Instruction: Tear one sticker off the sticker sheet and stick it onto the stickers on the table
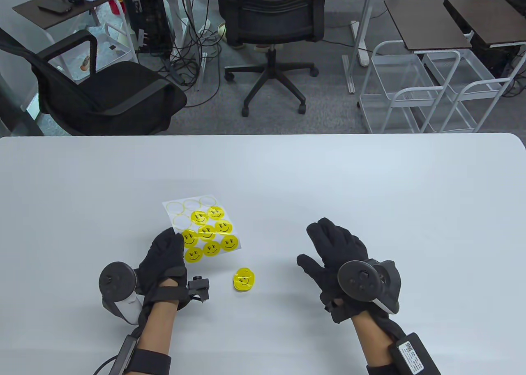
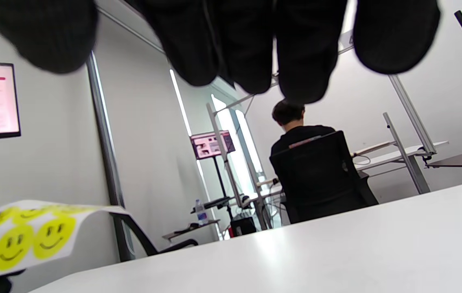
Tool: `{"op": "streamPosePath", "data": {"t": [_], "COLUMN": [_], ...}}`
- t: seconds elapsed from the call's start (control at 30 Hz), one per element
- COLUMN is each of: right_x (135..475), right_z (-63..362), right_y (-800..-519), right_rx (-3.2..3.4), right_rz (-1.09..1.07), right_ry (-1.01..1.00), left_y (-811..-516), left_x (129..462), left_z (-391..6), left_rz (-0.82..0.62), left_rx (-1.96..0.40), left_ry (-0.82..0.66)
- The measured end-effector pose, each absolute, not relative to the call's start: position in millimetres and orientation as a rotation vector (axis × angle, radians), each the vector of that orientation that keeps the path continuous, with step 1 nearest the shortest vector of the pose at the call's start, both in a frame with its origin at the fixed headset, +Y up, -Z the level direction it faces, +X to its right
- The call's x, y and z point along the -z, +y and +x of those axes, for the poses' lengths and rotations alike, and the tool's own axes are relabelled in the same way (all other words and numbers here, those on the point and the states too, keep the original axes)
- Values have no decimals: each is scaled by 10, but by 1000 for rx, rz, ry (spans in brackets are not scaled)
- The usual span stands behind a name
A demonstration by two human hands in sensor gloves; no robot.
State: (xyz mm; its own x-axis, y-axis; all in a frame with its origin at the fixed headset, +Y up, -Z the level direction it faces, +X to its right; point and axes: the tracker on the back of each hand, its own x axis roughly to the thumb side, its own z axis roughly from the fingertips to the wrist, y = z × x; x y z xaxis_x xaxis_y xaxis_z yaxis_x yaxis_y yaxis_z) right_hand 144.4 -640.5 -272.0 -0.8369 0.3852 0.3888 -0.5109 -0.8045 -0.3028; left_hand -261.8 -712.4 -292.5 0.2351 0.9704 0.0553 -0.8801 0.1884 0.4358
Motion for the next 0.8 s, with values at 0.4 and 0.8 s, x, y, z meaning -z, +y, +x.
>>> {"op": "streamPosePath", "data": {"t": [0.4, 0.8], "right_x": [2714, 2723], "right_z": [1510, 1525], "right_y": [-6372, -6366], "right_rx": [-2535, -2526], "right_rz": [392, 395], "right_ry": [-560, -541], "left_y": [-6999, -7192], "left_x": [3488, 3656], "left_z": [-2629, -2642], "left_rz": [151, 144], "left_rx": [-1270, -527], "left_ry": [436, 571]}}
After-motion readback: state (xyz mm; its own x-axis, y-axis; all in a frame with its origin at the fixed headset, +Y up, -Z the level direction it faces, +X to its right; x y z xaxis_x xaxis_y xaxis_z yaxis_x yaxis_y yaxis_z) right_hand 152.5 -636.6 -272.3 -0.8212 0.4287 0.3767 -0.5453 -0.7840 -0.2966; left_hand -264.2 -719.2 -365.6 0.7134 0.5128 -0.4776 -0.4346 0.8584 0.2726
